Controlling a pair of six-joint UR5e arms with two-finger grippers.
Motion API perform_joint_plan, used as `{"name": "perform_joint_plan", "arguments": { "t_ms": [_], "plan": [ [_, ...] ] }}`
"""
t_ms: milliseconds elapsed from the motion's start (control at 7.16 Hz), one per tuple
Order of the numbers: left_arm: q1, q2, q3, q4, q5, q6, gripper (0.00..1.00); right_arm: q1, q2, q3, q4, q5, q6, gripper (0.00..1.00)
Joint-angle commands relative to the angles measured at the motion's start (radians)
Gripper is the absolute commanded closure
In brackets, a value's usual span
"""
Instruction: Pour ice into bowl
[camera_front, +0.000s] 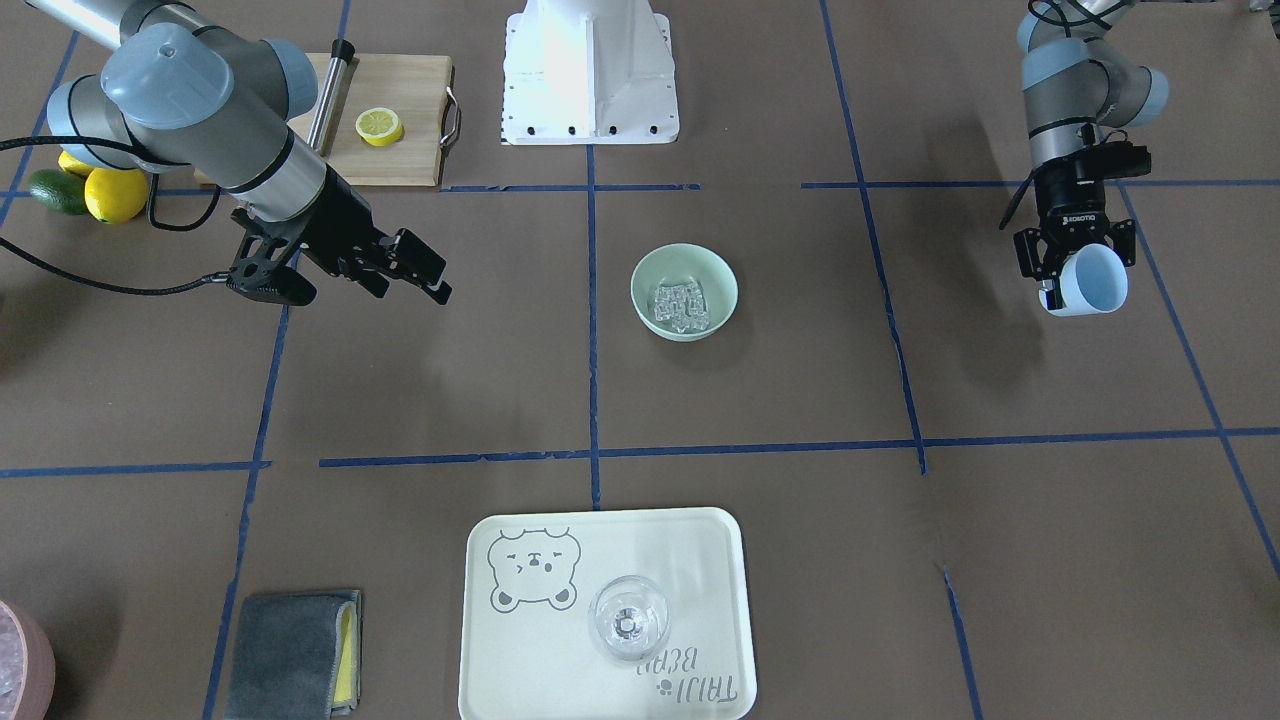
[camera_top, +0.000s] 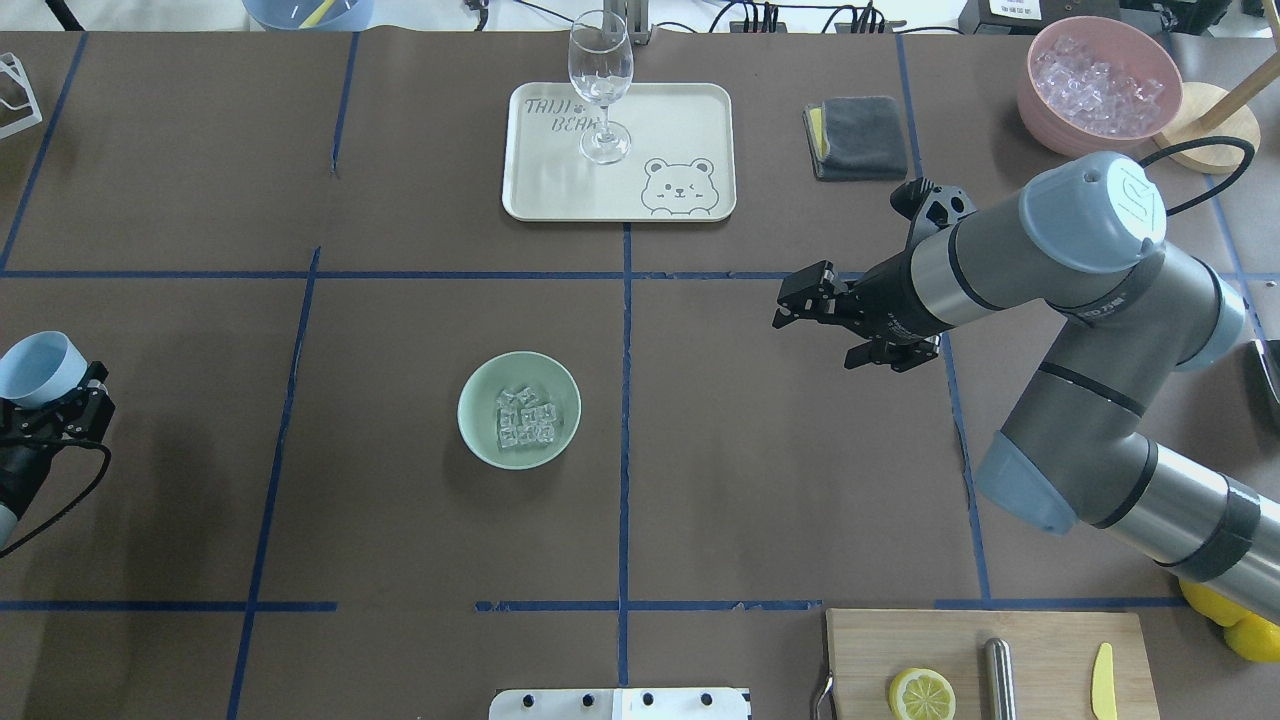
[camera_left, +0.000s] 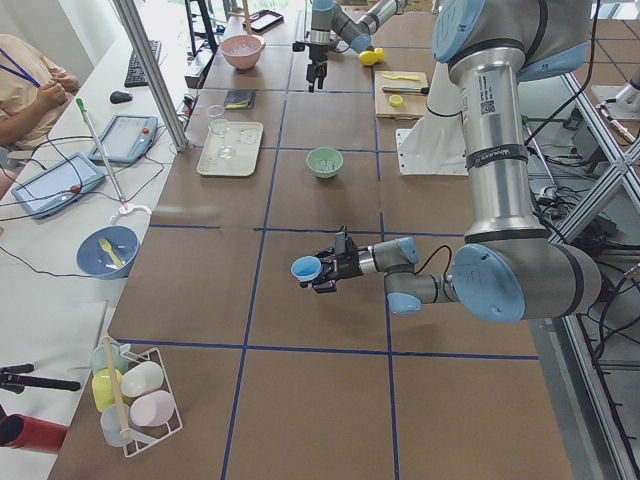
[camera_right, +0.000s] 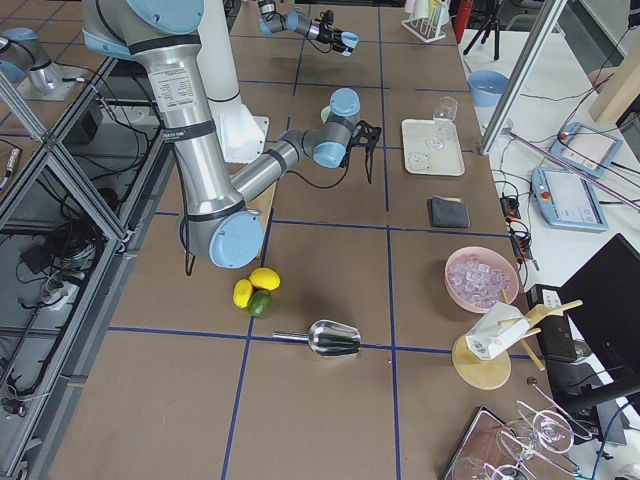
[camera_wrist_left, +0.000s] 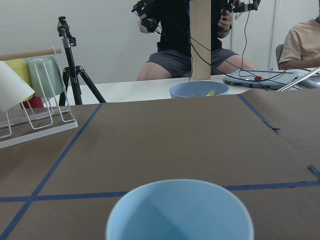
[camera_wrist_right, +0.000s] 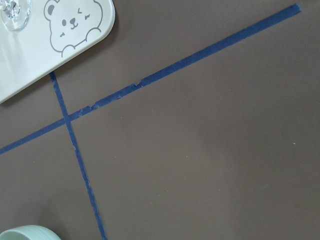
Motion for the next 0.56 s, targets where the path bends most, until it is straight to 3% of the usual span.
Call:
{"name": "perform_joint_plan", "arguments": {
  "t_ms": [0, 140, 419],
  "plan": [
    [-0.044, -0.074, 0.016, 0.002, 0.001, 0.001, 1.00, -0.003, 0.000, 0.001, 0.000, -0.001, 0.001, 0.00],
    [-0.047, -0.101, 0.082, -0.002, 0.006, -0.009, 1.00, -0.004, 0.002, 0.002, 0.002, -0.001, 0.002, 0.00],
    [-0.065, -0.130, 0.107, -0.005, 0.006, -0.010, 1.00, -0.004, 0.002, 0.004, 0.002, -0.001, 0.002, 0.00]
  ]
}}
